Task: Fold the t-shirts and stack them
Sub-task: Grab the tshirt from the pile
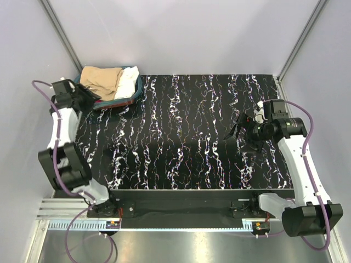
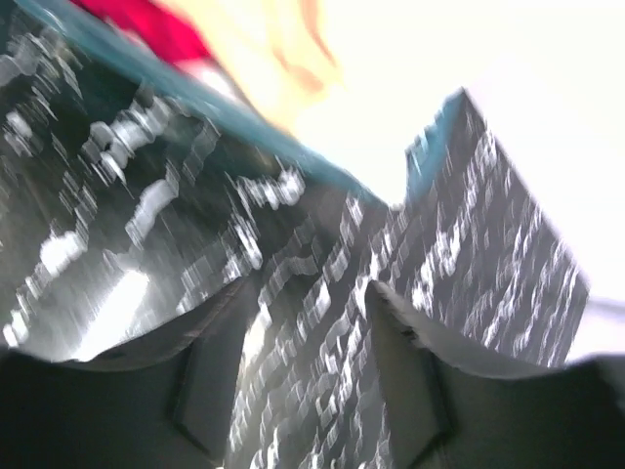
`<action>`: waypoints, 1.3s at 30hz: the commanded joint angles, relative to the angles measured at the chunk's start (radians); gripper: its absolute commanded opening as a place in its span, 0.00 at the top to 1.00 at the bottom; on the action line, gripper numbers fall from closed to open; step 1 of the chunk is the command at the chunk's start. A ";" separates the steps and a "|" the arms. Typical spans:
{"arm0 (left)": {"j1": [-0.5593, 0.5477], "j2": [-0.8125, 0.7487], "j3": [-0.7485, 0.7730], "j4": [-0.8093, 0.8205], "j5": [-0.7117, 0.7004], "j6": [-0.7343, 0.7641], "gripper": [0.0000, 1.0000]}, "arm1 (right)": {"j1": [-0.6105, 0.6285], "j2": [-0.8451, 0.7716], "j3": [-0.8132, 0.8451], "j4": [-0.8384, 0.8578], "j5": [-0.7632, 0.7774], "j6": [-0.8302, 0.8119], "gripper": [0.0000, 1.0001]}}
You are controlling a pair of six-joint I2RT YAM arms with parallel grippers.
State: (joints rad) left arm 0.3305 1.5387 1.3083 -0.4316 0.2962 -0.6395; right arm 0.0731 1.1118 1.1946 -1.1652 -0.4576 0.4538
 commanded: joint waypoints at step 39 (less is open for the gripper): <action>-0.019 0.709 0.485 0.484 -0.040 -0.318 0.95 | 0.007 0.183 0.039 0.173 -0.015 0.048 0.00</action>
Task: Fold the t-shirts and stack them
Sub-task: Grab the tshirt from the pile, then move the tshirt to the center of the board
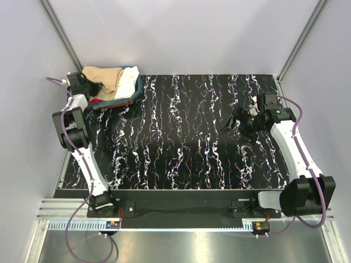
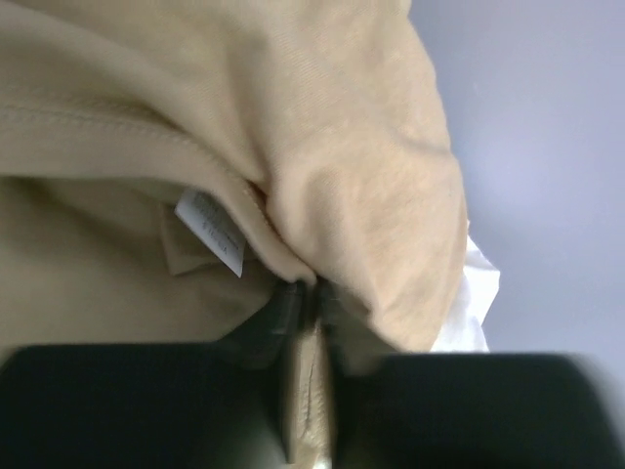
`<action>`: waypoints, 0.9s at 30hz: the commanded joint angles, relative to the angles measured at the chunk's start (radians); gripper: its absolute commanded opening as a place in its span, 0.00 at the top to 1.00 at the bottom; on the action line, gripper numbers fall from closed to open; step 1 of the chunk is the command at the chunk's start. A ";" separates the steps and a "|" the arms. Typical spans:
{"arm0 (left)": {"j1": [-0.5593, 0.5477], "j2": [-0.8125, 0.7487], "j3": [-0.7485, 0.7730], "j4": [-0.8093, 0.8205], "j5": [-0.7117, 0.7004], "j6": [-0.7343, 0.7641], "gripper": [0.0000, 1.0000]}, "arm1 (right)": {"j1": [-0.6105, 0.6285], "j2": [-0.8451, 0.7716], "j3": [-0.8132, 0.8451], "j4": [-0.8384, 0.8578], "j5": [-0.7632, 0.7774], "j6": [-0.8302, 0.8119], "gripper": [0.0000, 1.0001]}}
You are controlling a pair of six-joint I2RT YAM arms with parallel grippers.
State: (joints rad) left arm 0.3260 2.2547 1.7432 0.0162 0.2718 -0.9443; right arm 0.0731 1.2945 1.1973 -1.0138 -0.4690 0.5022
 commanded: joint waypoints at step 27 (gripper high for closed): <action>-0.465 -0.729 0.655 -0.528 -0.043 0.127 1.00 | 0.060 0.049 0.238 -0.077 0.012 -0.085 0.00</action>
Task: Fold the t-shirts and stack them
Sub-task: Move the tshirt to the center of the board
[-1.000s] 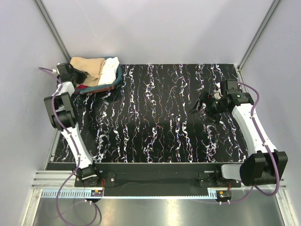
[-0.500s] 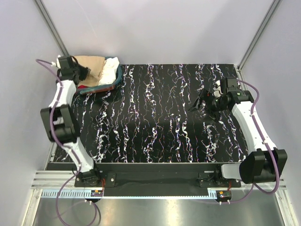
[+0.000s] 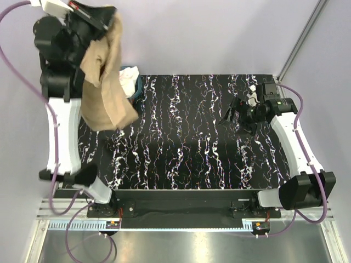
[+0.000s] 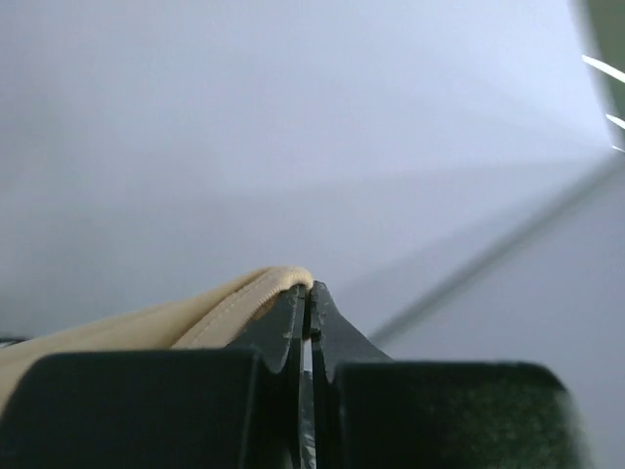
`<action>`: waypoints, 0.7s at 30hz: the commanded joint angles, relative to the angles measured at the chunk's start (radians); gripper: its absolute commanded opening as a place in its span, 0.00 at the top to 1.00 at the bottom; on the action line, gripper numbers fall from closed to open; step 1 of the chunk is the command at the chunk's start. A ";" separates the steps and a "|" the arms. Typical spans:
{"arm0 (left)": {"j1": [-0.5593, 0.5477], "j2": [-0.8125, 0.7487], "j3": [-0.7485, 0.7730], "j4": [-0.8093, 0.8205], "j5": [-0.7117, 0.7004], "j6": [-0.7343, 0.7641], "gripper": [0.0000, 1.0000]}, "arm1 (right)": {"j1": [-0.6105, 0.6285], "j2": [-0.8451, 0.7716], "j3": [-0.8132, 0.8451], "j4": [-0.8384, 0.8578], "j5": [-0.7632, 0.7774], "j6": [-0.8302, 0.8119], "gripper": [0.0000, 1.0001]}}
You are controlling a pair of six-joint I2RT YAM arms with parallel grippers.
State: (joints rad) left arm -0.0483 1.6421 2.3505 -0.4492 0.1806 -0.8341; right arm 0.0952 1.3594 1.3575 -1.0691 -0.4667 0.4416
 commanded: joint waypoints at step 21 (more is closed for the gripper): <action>-0.682 -0.396 -0.628 -0.290 -0.029 0.000 1.00 | 0.766 -0.221 0.035 0.211 0.130 0.026 0.00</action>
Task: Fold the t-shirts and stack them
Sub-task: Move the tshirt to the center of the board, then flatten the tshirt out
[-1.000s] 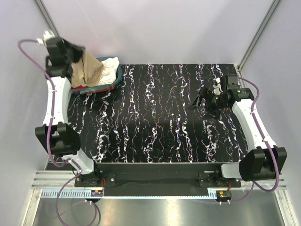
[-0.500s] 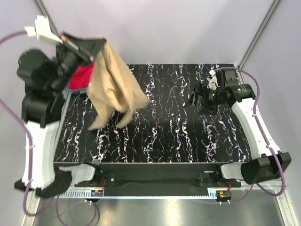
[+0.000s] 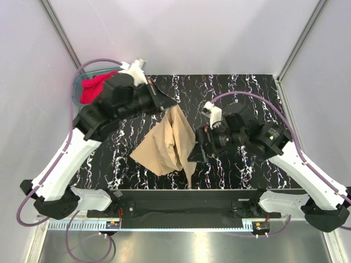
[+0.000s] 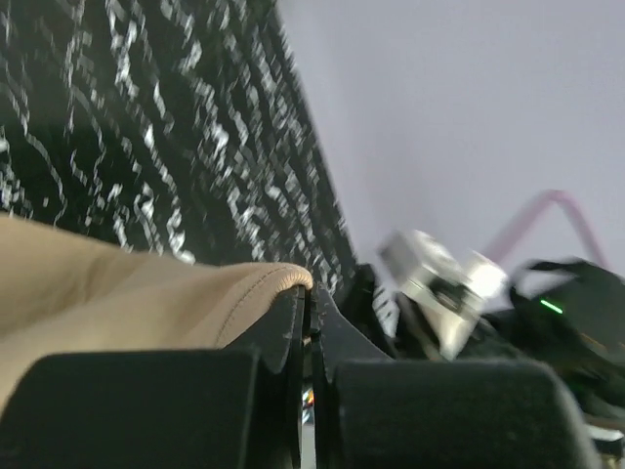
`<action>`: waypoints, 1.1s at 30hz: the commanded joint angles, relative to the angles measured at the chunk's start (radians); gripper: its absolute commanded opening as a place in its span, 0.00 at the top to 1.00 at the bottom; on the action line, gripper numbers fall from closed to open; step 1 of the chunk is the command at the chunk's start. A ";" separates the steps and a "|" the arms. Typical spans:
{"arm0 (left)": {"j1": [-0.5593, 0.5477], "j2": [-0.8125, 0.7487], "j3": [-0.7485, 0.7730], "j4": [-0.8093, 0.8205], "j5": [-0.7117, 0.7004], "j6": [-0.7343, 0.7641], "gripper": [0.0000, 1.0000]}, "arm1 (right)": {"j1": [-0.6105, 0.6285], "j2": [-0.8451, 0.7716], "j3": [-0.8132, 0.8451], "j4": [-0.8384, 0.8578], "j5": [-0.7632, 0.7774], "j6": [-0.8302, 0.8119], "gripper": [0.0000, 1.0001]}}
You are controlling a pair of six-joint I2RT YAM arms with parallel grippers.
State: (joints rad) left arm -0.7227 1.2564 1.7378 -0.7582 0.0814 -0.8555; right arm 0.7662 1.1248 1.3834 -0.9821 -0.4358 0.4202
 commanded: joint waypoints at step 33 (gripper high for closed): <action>0.393 -0.204 -1.044 0.086 0.253 0.248 0.49 | 0.217 0.613 -0.021 0.286 0.422 0.433 0.38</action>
State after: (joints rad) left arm -0.3645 1.0084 0.7181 -0.8394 0.1967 -0.6426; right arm 0.9428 1.7187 1.2785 -0.6636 -0.1738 0.7959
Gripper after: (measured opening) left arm 0.514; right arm 0.622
